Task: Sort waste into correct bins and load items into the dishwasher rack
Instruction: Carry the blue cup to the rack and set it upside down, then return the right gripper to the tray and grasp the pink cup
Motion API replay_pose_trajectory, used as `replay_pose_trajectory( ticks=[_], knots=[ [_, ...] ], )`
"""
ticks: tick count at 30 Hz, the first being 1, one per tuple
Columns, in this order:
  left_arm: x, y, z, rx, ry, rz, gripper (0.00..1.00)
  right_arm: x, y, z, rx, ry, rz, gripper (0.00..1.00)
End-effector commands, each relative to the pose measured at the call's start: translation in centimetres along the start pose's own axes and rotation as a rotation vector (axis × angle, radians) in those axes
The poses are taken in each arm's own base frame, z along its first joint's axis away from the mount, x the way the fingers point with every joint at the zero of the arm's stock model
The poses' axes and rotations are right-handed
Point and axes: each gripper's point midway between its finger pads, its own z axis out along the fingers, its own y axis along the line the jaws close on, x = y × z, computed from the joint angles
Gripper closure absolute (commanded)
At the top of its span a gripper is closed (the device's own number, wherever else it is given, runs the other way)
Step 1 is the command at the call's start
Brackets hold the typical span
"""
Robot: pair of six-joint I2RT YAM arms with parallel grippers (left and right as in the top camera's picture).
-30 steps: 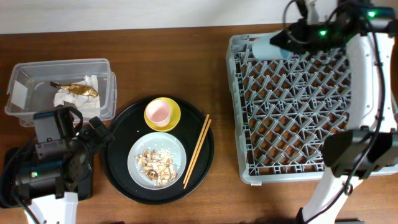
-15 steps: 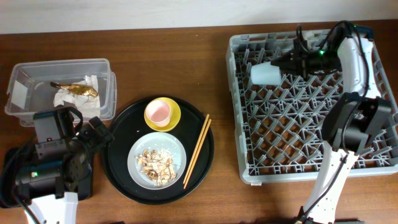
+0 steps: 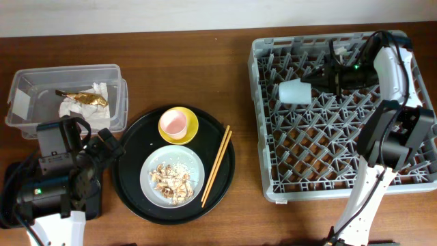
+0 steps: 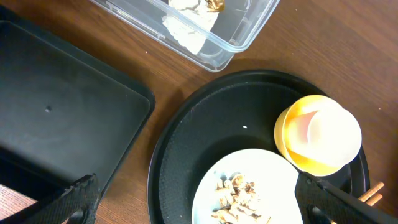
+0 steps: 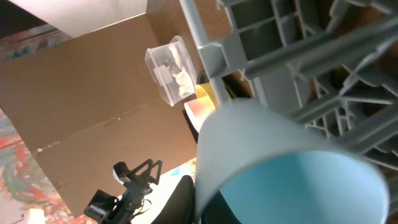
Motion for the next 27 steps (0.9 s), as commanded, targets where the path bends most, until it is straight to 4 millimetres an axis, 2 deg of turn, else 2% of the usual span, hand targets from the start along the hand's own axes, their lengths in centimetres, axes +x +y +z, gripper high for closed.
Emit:
replay_pose_trajectory(
  ticks=[1,5,8,9,10,12,14,15,17,19,21,22,23,25,26,27],
  knots=[
    [-0.4,-0.1,-0.5,0.012,-0.015,-0.018,0.01,0.1,-3.8,-1.2,0.151,0.004,0.018,0.89],
    [-0.4,-0.1,-0.5,0.012,-0.015,-0.018,0.01,-0.4,-4.8,-4.1,0.147,-0.056,0.050,0.85],
    [-0.4,-0.1,-0.5,0.011,-0.015,-0.018,0.01,-0.8,-3.5,-6.3,0.146,-0.119,0.003,0.80],
    [-0.4,-0.1,-0.5,0.011,-0.015,-0.018,0.01,-0.7,-2.5,-7.0,0.149,-0.142,-0.026,0.78],
    [-0.4,-0.1,-0.5,0.012,-0.015,-0.018,0.01,-0.5,-0.6,-8.3,0.168,-0.187,-0.077,0.73],
    [-0.4,-0.1,-0.5,0.012,-0.015,-0.018,0.01,0.3,1.2,-10.8,0.302,-0.280,-0.081,0.73],
    [-0.4,-0.1,-0.5,0.012,-0.015,-0.018,0.00,2.3,4.1,-12.9,0.410,-0.381,-0.124,0.73],
    [-0.4,-0.1,-0.5,0.011,-0.015,-0.018,0.01,3.8,6.0,-13.2,0.429,-0.408,-0.178,0.72],
    [-0.4,-0.1,-0.5,0.011,-0.015,-0.018,0.01,5.8,8.4,-12.4,0.462,-0.421,-0.259,0.72],
    [-0.4,-0.1,-0.5,0.011,-0.015,-0.018,0.01,8.3,11.6,-8.9,0.482,-0.368,-0.385,0.72],
    [-0.4,-0.1,-0.5,0.012,-0.015,-0.018,0.01,10.9,13.7,-2.4,0.519,-0.235,-0.524,0.72],
    [-0.4,-0.1,-0.5,0.011,-0.015,-0.018,0.01,11.4,14.1,0.2,0.547,-0.191,-0.580,0.71],
    [-0.4,-0.1,-0.5,0.011,-0.015,-0.018,0.01,12.2,14.8,4.9,0.596,-0.130,-0.696,0.70],
    [-0.4,-0.1,-0.5,0.011,-0.015,-0.018,0.01,13.4,15.4,10.7,0.638,-0.077,-0.807,0.52],
    [-0.4,-0.1,-0.5,0.011,-0.015,-0.018,0.01,14.8,15.7,15.9,0.657,-0.024,-0.926,0.29],
    [-0.4,-0.1,-0.5,0.011,-0.015,-0.018,0.01,15.4,15.5,18.6,0.684,-0.006,-0.987,0.24]
  ],
)
